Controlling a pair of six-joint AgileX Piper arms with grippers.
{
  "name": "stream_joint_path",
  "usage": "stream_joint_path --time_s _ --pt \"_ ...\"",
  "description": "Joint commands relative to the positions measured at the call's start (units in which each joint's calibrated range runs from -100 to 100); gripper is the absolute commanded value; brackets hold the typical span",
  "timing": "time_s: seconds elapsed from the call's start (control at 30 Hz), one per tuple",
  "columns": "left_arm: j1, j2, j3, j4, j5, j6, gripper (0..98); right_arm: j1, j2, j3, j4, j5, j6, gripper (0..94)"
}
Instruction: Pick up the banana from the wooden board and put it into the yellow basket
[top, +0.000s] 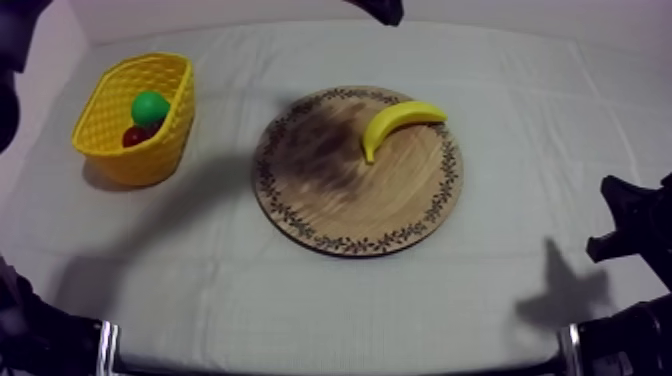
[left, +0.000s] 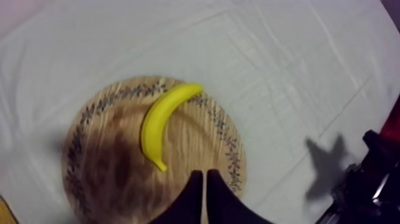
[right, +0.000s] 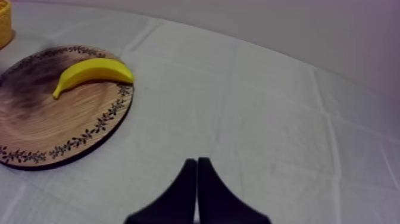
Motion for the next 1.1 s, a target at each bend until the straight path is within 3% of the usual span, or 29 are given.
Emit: stream_joint_path --time_s 0.0,0.13,0.27,0.5,0.9,1.07 --pt "0.19 1.96 -3.17 -0.07 -1.10 -8.41 0.0 0.01 0.00 0.05 -0.02 0.02 -0.01 0.2" --pt "0.77 3.98 -5.23 -1.33 -2.75 -16.79 0.0 0.01 0.00 0.05 -0.02 0.02 -0.01 0.2" --pt "1.05 5.51 -6.78 -2.94 -3.22 -21.64 0.0 0.01 0.00 0.05 -0.02 0.02 -0.01 0.2" --pt "0.58 6.72 -7.65 -3.46 -2.90 -22.35 2.5 0.01 0.00 0.05 -0.02 0.02 -0.01 0.2" --pt "0.83 7.48 -7.04 -4.86 -0.39 -23.68 45.9 0.01 0.00 0.05 -0.02 0.02 -0.01 0.2" --pt "1.17 7.37 -6.99 -5.12 -0.17 -23.22 56.8 0.01 0.00 0.05 -0.02 0.02 -0.01 0.2"
